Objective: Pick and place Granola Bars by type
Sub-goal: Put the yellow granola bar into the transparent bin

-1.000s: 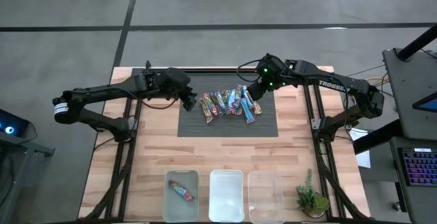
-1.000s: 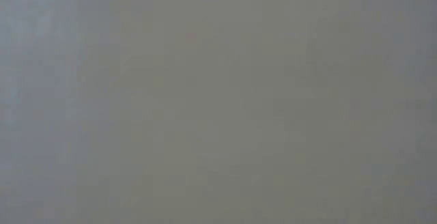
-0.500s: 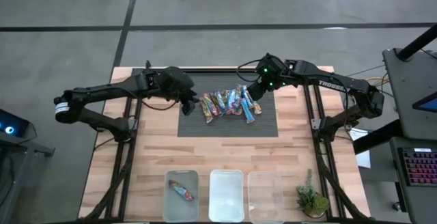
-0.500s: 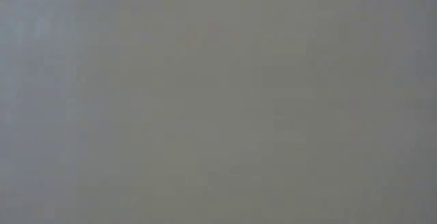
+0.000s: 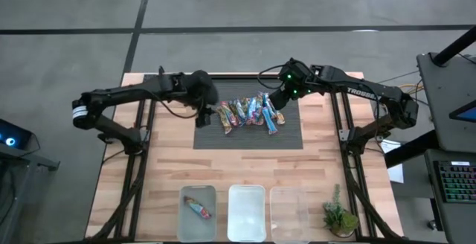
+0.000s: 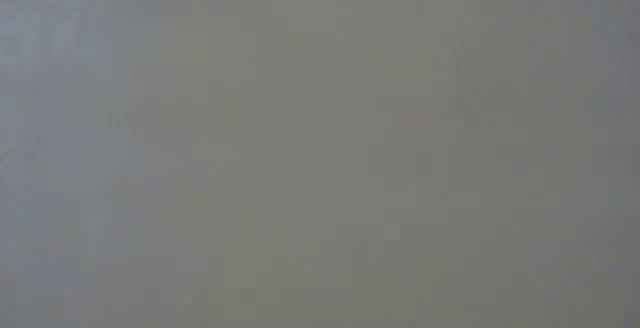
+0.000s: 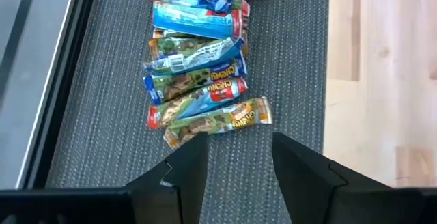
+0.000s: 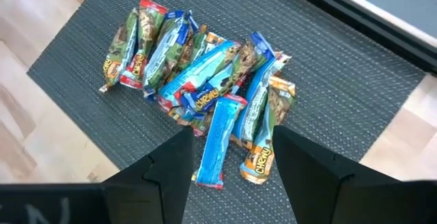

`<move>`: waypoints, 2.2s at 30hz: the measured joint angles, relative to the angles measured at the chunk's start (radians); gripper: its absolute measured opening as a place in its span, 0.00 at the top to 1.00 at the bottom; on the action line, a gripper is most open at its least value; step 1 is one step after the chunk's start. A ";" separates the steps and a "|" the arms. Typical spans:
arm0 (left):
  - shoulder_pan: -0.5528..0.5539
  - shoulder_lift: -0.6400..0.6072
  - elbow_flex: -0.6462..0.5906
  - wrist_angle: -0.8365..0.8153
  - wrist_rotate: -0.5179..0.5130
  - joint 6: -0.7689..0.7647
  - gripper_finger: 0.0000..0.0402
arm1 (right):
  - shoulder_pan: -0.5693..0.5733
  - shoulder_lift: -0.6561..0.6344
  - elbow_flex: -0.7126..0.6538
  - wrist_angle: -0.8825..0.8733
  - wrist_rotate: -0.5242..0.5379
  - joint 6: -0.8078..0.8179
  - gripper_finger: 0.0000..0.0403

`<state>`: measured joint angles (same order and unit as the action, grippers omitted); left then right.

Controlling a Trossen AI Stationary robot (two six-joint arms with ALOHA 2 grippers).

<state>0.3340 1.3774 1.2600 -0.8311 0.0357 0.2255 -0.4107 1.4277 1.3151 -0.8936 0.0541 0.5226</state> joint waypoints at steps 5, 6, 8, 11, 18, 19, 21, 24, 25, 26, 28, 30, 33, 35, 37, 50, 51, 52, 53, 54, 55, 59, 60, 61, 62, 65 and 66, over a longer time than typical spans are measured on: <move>0.000 0.051 0.031 -0.003 0.000 0.078 0.63 | 0.000 0.000 0.000 0.000 -0.010 -0.002 0.53; 0.000 0.059 0.033 0.000 0.000 0.077 0.63 | 0.000 0.000 0.000 0.000 -0.010 -0.002 0.53; 0.005 0.078 0.038 0.000 -0.003 0.059 0.63 | 0.000 0.000 0.000 0.000 -0.010 -0.002 0.53; 0.012 0.109 0.046 0.011 -0.030 -0.029 0.63 | 0.000 0.000 0.000 0.000 -0.010 -0.002 0.53; 0.034 0.184 0.092 0.015 -0.123 -0.617 0.63 | 0.000 0.000 0.000 0.001 -0.009 -0.002 0.53; 0.039 0.196 0.102 0.017 -0.123 -0.726 0.63 | 0.000 0.000 0.000 0.001 -0.009 -0.002 0.53; 0.050 0.213 0.117 0.016 -0.122 -0.894 0.63 | 0.000 0.000 0.000 0.001 -0.009 -0.002 0.53; 0.066 0.227 0.129 0.015 -0.104 -1.048 0.63 | 0.000 0.000 0.000 0.001 -0.009 -0.002 0.53; 0.070 0.229 0.130 0.016 -0.105 -1.092 0.63 | 0.000 0.000 0.000 0.002 -0.009 -0.002 0.53; 0.074 0.229 0.130 0.016 -0.100 -1.131 0.63 | 0.000 0.000 0.000 0.001 -0.009 -0.002 0.53; 0.079 0.229 0.128 0.014 -0.090 -1.175 0.63 | 0.000 0.000 0.000 0.001 -0.021 -0.003 0.53; 0.080 0.229 0.128 0.015 -0.076 -1.192 0.63 | -0.001 0.000 0.000 0.000 -0.077 -0.012 0.53; 0.080 0.229 0.127 0.015 -0.065 -1.198 0.63 | 0.000 -0.005 0.000 -0.015 -0.138 -0.043 0.53; 0.079 0.232 0.127 0.015 -0.057 -1.207 0.63 | 0.002 -0.020 -0.001 -0.038 -0.141 -0.081 0.53; 0.077 0.241 0.127 0.016 -0.056 -1.218 0.63 | 0.003 -0.043 -0.001 -0.057 -0.141 -0.105 0.53; 0.076 0.320 0.126 0.053 -0.054 -1.250 0.63 | 0.007 -0.202 -0.001 -0.122 -0.138 -0.180 0.53; 0.076 0.323 0.126 0.053 -0.053 -1.252 0.63 | 0.007 -0.207 -0.001 -0.146 -0.139 -0.191 0.54; 0.075 0.326 0.126 0.055 -0.053 -1.253 0.63 | 0.007 -0.210 -0.001 -0.171 -0.139 -0.196 0.54; 0.075 0.327 0.126 0.057 -0.053 -1.255 0.63 | 0.007 -0.213 -0.001 -0.197 -0.141 -0.206 0.56; 0.075 0.328 0.126 0.056 -0.052 -1.255 0.63 | 0.008 -0.216 -0.001 -0.221 -0.141 -0.218 0.58; 0.074 0.328 0.126 0.055 -0.052 -1.256 0.63 | 0.011 -0.220 -0.001 -0.239 -0.141 -0.229 0.60; 0.072 0.328 0.126 0.056 -0.052 -1.268 0.63 | 0.026 -0.241 -0.001 -0.263 -0.146 -0.259 0.73; 0.071 0.328 0.126 0.057 -0.052 -1.272 0.63 | 0.027 -0.244 -0.001 -0.262 -0.160 -0.268 0.77; 0.070 0.328 0.126 0.057 -0.052 -1.273 0.63 | 0.027 -0.249 -0.001 -0.262 -0.173 -0.276 0.81; 0.069 0.329 0.126 0.057 -0.052 -1.275 0.63 | 0.027 -0.252 -0.001 -0.262 -0.183 -0.281 0.85; 0.064 0.335 0.126 0.058 -0.052 -1.288 0.63 | 0.027 -0.258 -0.001 -0.262 -0.187 -0.296 0.94; 0.063 0.338 0.126 0.060 -0.052 -1.297 0.63 | 0.027 -0.259 -0.001 -0.262 -0.187 -0.298 0.96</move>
<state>0.3966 1.7157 1.3857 -0.7713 -0.0159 -1.0717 -0.3840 1.1690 1.3144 -1.1561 -0.1329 0.2241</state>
